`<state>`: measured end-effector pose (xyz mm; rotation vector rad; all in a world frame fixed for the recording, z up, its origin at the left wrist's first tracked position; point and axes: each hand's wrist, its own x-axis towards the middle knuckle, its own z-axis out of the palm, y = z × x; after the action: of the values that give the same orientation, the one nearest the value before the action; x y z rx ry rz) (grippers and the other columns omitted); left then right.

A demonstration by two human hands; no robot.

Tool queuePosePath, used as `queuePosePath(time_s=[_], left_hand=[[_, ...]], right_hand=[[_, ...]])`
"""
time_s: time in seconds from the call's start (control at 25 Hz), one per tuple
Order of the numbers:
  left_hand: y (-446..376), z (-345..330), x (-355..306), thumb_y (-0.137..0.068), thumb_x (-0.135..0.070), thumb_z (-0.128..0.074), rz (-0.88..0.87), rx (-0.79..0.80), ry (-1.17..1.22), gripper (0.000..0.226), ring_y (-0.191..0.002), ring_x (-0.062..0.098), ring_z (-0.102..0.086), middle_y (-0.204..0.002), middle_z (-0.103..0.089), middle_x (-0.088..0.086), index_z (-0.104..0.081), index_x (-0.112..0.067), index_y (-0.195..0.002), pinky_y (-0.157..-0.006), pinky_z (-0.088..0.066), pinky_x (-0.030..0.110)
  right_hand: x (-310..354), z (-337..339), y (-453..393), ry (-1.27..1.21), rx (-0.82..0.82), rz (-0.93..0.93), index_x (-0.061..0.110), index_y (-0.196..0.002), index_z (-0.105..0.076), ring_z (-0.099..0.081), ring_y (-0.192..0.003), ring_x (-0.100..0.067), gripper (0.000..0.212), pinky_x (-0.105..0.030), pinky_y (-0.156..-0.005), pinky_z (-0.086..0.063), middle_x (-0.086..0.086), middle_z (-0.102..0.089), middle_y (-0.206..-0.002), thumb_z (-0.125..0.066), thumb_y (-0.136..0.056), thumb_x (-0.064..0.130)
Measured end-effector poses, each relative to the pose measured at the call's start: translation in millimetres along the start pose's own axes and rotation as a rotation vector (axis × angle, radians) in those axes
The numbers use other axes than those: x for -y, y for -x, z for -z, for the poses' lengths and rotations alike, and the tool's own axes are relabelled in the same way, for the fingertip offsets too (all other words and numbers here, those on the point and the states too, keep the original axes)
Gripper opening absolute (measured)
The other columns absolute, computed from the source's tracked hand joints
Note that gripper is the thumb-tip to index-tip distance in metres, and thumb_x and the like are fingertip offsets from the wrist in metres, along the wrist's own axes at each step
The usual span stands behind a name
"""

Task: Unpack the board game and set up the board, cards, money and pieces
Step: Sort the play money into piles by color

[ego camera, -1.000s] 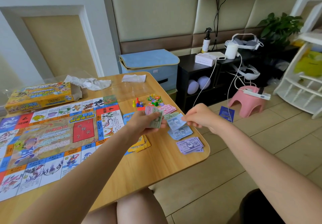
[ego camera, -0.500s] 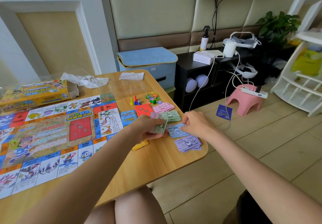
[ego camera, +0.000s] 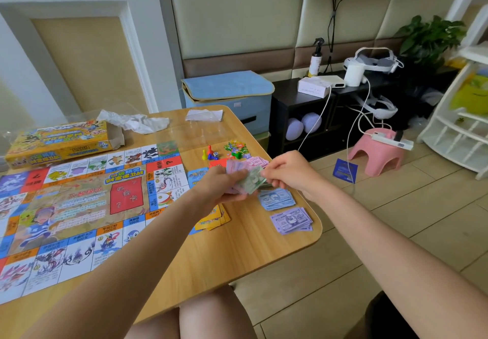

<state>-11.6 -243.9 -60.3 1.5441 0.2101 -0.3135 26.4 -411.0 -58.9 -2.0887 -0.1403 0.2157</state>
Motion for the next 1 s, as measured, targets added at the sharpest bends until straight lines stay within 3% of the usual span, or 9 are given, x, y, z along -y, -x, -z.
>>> queuePosePath(time_s=[0.12,0.32,0.44,0.56,0.64,0.76,1.0], left_hand=[[-3,12,-2,-0.093,-0.016,-0.055,-0.04,-0.081,0.076,0.01,-0.059,0.007,-0.068,-0.074,-0.07,0.005,-0.059,-0.008,-0.097,-0.049,-0.051,0.016],[-5,22,0,-0.094,-0.016,-0.053,0.014,-0.05,0.062,0.017,-0.063,0.008,-0.07,-0.089,-0.071,0.01,-0.058,-0.005,-0.107,-0.048,-0.05,0.016],[-8,19,4,-0.092,-0.015,-0.057,0.033,-0.038,0.057,0.022,-0.062,0.009,-0.07,-0.088,-0.07,0.012,-0.057,-0.003,-0.11,-0.048,-0.05,0.017],[-9,15,5,-0.088,-0.015,-0.062,0.033,-0.031,0.022,0.023,-0.061,0.009,-0.069,-0.085,-0.07,0.011,-0.059,-0.002,-0.107,-0.049,-0.052,0.017],[-9,11,5,-0.086,-0.013,-0.064,0.022,-0.026,0.003,0.019,-0.059,0.007,-0.068,-0.082,-0.068,0.008,-0.061,-0.004,-0.103,-0.05,-0.052,0.016],[-6,4,2,-0.089,-0.01,-0.061,-0.002,0.023,0.04,0.011,-0.062,0.009,-0.068,-0.08,-0.068,0.006,-0.061,-0.005,-0.099,-0.052,-0.054,0.017],[-9,21,-3,-0.095,-0.008,-0.049,-0.036,-0.057,0.149,0.013,-0.066,0.012,-0.07,-0.083,-0.07,0.01,-0.057,-0.001,-0.103,-0.051,-0.054,0.018]], right_hand=[[-6,0,-16,-0.138,-0.184,-0.101,0.005,-0.07,-0.066,-0.051,-0.054,-0.012,0.012,-0.018,-0.048,-0.041,-0.006,-0.061,-0.062,-0.065,-0.082,0.003],[-20,-13,-31,0.388,-0.217,-0.159,0.009,-0.066,-0.065,-0.063,-0.08,-0.023,0.014,-0.031,-0.072,-0.051,-0.006,-0.067,-0.077,-0.068,-0.079,0.013],[-16,-15,-26,0.502,-0.242,-0.125,0.007,-0.084,-0.066,-0.063,-0.092,-0.027,0.012,-0.035,-0.077,-0.053,-0.008,-0.068,-0.095,-0.069,-0.082,0.019],[-5,-10,-22,0.31,-0.307,0.028,0.001,-0.088,-0.067,-0.061,-0.083,-0.023,0.026,-0.035,-0.074,-0.05,-0.009,-0.068,-0.088,-0.065,-0.086,0.027],[6,-8,-15,0.064,-0.145,0.069,0.003,-0.084,-0.068,-0.055,-0.066,-0.017,0.027,-0.031,-0.065,-0.046,-0.005,-0.064,-0.074,-0.065,-0.086,0.029],[9,-10,-9,-0.03,0.084,0.03,0.014,-0.078,-0.066,-0.054,-0.061,-0.016,0.007,-0.023,-0.057,-0.044,-0.004,-0.063,-0.067,-0.072,-0.08,0.017],[8,-5,-36,-0.219,-0.274,-0.068,0.0,-0.094,-0.067,-0.048,-0.048,-0.008,0.012,-0.015,-0.047,-0.039,-0.004,-0.059,-0.063,-0.066,-0.082,0.003]])
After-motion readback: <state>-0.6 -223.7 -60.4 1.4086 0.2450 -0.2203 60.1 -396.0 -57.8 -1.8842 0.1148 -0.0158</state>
